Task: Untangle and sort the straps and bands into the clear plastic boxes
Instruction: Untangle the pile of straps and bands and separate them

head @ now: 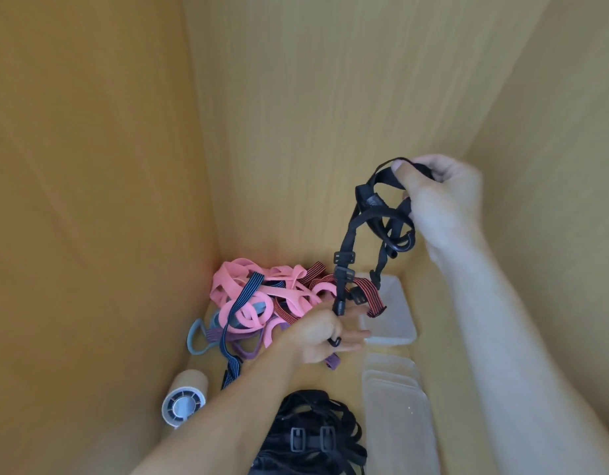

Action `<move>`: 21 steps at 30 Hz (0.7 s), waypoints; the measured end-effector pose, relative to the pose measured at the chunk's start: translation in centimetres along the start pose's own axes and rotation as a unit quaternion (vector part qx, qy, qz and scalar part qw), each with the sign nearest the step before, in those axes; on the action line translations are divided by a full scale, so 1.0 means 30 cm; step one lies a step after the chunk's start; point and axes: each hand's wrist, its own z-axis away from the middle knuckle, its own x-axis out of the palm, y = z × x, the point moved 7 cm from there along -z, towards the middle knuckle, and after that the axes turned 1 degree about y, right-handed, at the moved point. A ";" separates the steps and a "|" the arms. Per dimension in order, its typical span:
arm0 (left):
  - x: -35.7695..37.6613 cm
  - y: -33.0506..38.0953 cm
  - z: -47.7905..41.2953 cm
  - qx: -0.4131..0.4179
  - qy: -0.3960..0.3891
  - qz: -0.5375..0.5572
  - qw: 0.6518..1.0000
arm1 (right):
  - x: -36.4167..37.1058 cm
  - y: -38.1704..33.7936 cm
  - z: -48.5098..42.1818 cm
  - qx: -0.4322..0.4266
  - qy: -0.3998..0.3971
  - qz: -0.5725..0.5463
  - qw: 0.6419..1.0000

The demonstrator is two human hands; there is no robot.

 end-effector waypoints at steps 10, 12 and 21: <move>0.064 -0.011 -0.031 0.005 0.022 0.039 0.999 | -0.036 -0.003 -0.011 0.015 0.018 -0.058 0.998; 0.090 -0.003 -0.032 0.015 0.002 0.045 0.999 | -0.040 -0.007 -0.013 0.017 0.022 -0.065 0.997; 0.127 -0.010 -0.063 0.017 0.026 0.055 0.998 | -0.059 0.031 -0.032 0.062 0.026 -0.126 0.990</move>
